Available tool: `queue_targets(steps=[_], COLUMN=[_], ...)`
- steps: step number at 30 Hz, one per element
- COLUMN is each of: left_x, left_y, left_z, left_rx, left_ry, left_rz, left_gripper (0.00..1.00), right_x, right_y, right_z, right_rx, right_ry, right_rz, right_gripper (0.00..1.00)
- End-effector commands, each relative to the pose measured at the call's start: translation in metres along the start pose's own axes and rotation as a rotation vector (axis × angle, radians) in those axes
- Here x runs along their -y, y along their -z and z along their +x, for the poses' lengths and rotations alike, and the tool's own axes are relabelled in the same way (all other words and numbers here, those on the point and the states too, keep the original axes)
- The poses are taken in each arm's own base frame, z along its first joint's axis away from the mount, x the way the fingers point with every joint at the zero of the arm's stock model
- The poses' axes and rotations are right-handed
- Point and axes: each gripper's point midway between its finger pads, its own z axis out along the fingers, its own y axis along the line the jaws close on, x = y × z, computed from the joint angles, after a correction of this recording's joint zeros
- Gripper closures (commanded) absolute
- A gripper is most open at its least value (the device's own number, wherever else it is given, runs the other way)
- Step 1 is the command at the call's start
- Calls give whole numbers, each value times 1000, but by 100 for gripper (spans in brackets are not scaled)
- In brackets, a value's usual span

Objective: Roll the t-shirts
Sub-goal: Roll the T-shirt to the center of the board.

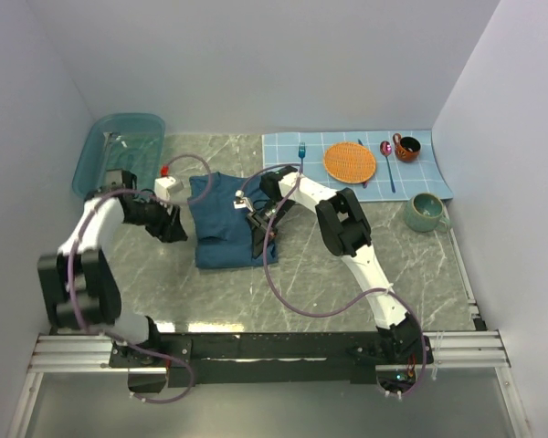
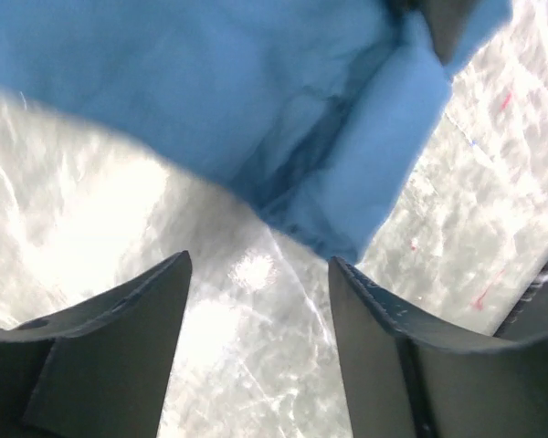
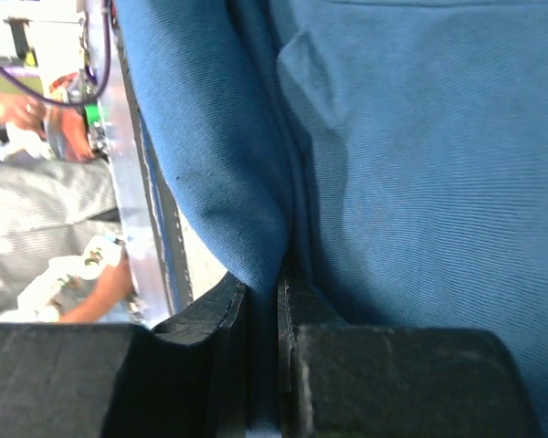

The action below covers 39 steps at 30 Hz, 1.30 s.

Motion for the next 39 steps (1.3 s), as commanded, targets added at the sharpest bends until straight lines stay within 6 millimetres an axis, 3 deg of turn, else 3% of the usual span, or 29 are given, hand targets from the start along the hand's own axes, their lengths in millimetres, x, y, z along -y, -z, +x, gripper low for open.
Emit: queue_targets(steps=[1,2,3,5,10,16,21,25,30,33,34,35,36,37,38,39], left_x=[53,55,64,82,102,94,79,65,53,60,65,67,73,84,86,93], left_y=[-6,-9,-11,-21,-40,-61,-80,-91,-104,-109,-109,-111,-105,-106,-107,-100], left_z=[-7,-18,-7,-21,-11,4,27,39,51,57,62,53,63,63,49,57], left_rx=[21,67,84,160,167,117,28,-25,-108,-152,-175,-180,-210,-195,-177,-210], left_ry=[-443,-568,-635,-809,-978,-1070,-1091,-1146,-1130,-1044,-1000,-966,-891,-824,-788,-723], left_rz=[-55,-95,-122,-142,-121,-116,-114,-131,-105,-12,44,91,152,210,238,292], left_gripper=[30,27,25,23,24,25,28,36,53,61,61,63,64,64,67,68], right_x=[77,78,79,79,80,85,87,88,87,74,68,53,41,37,11,7], right_y=[-8,-8,-8,-9,-11,-14,-11,-12,-13,-4,-2,19,31,34,68,81], right_z=[2,-3,-4,-7,-2,10,13,13,14,5,8,-13,-22,-10,-42,-46], right_rx=[-24,-8,0,13,1,-25,-19,-19,-19,14,23,96,144,164,282,318], right_ry=[-3,-3,-26,-38,-42,-63,-72,-78,-80,-22,-25,53,91,75,221,260], right_rz=[233,236,239,237,232,218,202,198,182,152,144,175,181,182,251,311], right_gripper=[100,100,100,100,100,100,100,100,99,80,60,55,52,46,45,43])
